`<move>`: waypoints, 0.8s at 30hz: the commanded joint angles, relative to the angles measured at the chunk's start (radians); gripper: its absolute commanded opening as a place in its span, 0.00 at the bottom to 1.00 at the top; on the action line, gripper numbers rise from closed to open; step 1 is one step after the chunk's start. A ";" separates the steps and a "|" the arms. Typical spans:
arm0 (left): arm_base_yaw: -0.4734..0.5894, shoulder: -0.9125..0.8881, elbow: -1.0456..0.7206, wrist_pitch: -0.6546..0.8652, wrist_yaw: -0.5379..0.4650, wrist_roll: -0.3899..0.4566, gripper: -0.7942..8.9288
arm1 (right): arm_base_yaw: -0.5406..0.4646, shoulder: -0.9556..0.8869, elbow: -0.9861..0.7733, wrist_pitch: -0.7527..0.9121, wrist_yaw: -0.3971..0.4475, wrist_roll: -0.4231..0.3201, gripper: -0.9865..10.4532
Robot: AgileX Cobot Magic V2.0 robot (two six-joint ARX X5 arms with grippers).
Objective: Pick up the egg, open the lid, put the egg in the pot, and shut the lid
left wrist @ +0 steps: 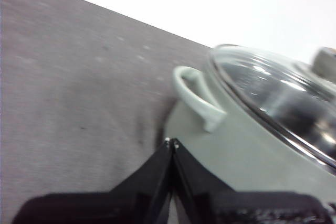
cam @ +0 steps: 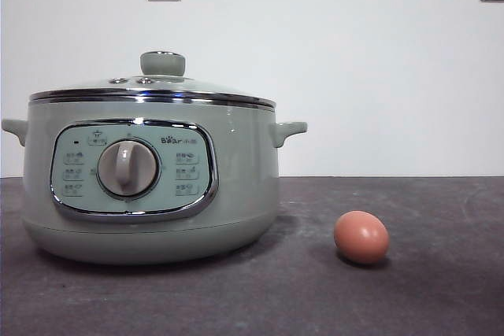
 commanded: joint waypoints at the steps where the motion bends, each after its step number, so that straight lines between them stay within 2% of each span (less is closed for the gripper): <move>1: 0.003 -0.002 0.014 -0.016 0.023 -0.014 0.07 | 0.000 0.006 0.010 -0.018 -0.032 0.020 0.08; 7: 0.003 0.007 0.135 -0.142 0.021 -0.012 0.07 | 0.000 0.080 0.109 -0.063 -0.035 -0.003 0.08; 18: 0.003 0.135 0.404 -0.199 0.034 0.000 0.07 | 0.000 0.328 0.402 -0.101 -0.035 -0.211 0.08; 21: 0.003 0.196 0.480 -0.212 0.082 0.034 0.07 | 0.000 0.398 0.486 -0.107 -0.074 -0.231 0.08; 24: 0.003 0.269 0.555 -0.248 0.148 0.077 0.07 | 0.000 0.472 0.567 -0.115 -0.154 -0.270 0.08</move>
